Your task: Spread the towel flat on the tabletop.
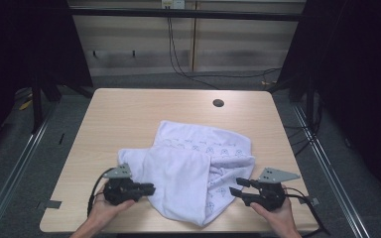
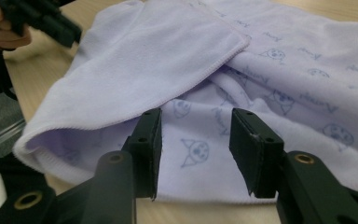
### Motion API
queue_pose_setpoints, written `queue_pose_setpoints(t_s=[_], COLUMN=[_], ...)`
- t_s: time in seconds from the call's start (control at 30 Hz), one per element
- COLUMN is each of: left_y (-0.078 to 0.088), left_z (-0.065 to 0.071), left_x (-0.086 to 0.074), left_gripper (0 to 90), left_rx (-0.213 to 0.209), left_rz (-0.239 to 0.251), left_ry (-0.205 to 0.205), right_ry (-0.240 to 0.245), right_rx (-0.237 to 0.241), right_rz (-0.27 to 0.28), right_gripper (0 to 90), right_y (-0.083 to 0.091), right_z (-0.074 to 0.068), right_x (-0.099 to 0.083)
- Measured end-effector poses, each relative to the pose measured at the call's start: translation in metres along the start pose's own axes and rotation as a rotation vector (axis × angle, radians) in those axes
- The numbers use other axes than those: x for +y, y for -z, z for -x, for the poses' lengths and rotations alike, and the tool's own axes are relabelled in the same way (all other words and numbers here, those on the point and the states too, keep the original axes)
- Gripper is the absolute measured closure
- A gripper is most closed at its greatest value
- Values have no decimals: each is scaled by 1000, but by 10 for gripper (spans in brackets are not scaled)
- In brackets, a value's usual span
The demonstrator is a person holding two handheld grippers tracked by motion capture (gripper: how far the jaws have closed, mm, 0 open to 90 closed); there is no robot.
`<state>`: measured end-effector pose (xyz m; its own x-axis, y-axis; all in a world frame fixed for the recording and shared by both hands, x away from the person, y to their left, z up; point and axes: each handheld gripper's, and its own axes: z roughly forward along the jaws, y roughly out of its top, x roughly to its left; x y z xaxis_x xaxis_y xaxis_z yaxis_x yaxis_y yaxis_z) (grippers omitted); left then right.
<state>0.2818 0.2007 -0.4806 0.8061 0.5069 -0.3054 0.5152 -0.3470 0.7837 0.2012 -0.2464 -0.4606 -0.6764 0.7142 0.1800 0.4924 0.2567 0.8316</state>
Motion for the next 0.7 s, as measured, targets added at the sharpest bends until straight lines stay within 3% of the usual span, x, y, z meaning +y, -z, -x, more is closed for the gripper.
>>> queue_pose_setpoints(t_s=[0.1, 0.17, 0.2, 0.3, 0.37, 0.43, 0.47, 0.5, 0.57, 0.63, 0.7], left_y=[-8, -17, -20, -24, -25, -24, -24, -23, -20, -9, 5], left_z=[-19, -22, -21, -10, -6, 8, 8, 18, 23, 18, 6], left_x=[1, -2, -2, -3, -4, -9, -9, -12, -11, -7, -2], left_gripper=[597, 549, 571, 773, 789, 773, 745, 718, 655, 632, 623], left_rx=[97, 97, 92, 55, 44, -30, -30, -54, -68, -83, -42], left_rz=[-36, -82, -110, -162, -170, -192, -192, -203, -200, -132, -64], left_ry=[46, 57, 44, 2, 8, 31, 31, 12, -8, -9, 25], right_ry=[-20, -10, -2, 0, 8, 17, 10, 4, 7, 14, 9], right_rx=[5, 3, 6, 14, 12, 0, 1, 2, -7, -2, 5], right_rz=[-18, -32, -31, -17, -34, -47, -48, -45, -38, -45, -58], right_gripper=[517, 507, 507, 499, 494, 494, 492, 492, 488, 487, 479], right_y=[5, 3, 1, -10, -21, -31, -36, -41, -52, -66, -83], right_z=[-7, -11, -11, -9, -5, 2, 6, 9, 16, 22, 28], right_x=[-10, -12, -10, -3, 2, 7, 10, 13, 22, 32, 40])
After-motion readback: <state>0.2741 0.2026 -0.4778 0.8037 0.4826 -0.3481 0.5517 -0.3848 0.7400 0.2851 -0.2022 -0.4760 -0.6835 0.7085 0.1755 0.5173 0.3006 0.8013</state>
